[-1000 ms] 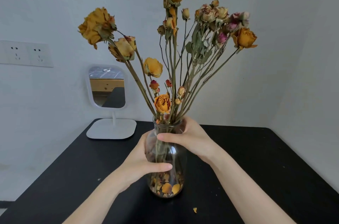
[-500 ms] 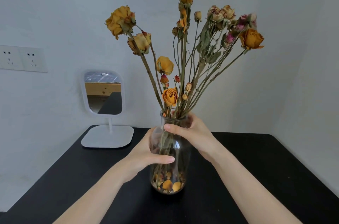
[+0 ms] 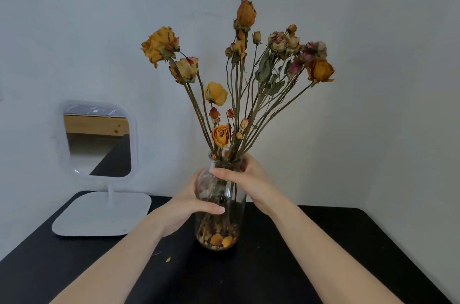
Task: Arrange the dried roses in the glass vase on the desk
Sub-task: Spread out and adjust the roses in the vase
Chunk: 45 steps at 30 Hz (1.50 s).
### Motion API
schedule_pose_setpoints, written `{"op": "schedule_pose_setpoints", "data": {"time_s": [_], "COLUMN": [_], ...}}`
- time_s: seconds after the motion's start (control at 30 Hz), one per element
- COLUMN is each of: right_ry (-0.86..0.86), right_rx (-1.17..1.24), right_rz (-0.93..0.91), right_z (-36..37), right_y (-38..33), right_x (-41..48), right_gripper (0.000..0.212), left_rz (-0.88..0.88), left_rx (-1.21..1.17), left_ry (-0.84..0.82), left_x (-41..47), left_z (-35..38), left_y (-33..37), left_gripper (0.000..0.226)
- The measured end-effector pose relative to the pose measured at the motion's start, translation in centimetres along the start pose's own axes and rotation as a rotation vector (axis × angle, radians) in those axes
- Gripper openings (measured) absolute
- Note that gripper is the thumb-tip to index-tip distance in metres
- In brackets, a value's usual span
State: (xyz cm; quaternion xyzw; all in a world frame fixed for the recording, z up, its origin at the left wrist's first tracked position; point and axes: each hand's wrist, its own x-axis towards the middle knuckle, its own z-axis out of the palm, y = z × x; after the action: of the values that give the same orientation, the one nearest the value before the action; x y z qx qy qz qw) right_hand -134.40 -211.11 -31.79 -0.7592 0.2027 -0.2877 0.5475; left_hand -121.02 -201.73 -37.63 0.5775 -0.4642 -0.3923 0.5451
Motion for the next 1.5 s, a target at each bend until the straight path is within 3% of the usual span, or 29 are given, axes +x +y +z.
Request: {"op": "schedule_pose_setpoints", "data": {"time_s": [0.1, 0.63, 1.13, 1.27, 1.4, 1.5], "right_ry": [0.01, 0.02, 0.01, 0.02, 0.029, 0.106], "right_rx": [-0.001, 0.001, -0.04, -0.032, -0.057, -0.212], "right_rz": [-0.001, -0.047, -0.079, -0.087, -0.03, 0.028], "right_z": [-0.4, -0.8, -1.1, -1.0, -1.1, -1.5], "right_y": [1.2, 3.3, 3.7, 3.6, 3.1, 2.9], "right_x": [1.2, 5.3, 6.3, 6.3, 5.9, 4.4], "right_gripper": [0.061, 0.056, 0.03, 0.035, 0.045, 0.065], "left_rz": [0.007, 0.029, -0.002, -0.003, -0.07, -0.082], "left_rx": [-0.03, -0.109, -0.16, -0.188, -0.142, 0.122], "left_ry": [-0.009, -0.045, -0.013, -0.016, 0.043, 0.208], "left_x": [1.6, 5.7, 6.9, 6.8, 5.6, 2.0], "left_z": [-0.2, -1.5, -1.7, -1.7, -1.0, -0.4], "left_y": [-0.9, -1.4, -1.6, -1.7, -1.2, -1.9], "left_gripper": [0.114, 0.097, 0.11, 0.101, 0.114, 0.102]}}
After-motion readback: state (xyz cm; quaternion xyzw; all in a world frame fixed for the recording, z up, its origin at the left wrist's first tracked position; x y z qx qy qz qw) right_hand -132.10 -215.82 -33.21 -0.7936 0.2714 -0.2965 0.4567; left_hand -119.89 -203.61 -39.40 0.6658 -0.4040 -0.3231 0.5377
